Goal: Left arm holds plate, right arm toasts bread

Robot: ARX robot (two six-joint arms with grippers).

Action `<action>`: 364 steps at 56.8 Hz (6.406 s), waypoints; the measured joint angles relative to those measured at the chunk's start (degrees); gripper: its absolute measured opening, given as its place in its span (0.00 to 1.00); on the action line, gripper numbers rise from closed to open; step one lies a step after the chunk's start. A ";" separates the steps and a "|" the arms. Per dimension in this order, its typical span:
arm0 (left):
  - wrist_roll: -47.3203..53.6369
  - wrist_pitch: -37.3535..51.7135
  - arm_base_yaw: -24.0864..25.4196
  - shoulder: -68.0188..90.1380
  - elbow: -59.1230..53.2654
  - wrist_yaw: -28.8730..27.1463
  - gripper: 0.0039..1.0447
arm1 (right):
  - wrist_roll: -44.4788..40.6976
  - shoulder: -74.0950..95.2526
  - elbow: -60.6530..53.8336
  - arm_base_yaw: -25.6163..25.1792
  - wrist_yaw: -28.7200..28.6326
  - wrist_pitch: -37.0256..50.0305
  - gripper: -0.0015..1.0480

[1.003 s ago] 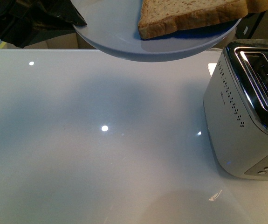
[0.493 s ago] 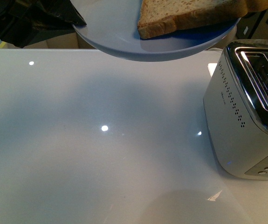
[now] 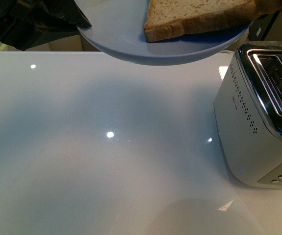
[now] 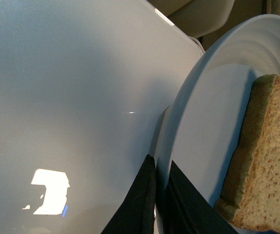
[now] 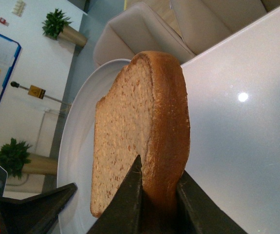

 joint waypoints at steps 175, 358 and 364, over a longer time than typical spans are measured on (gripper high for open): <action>-0.26 0.00 0.00 0.00 0.00 0.04 0.03 | -44.52 3.23 -7.67 -6.36 22.60 -1.75 0.63; -0.28 0.09 -0.11 -0.20 0.00 0.15 0.03 | -47.01 -72.70 -31.91 -18.93 5.88 -24.28 0.85; -0.28 0.09 -0.11 -0.20 0.00 0.20 0.03 | -47.01 -72.70 -31.91 -18.93 5.88 -24.28 0.92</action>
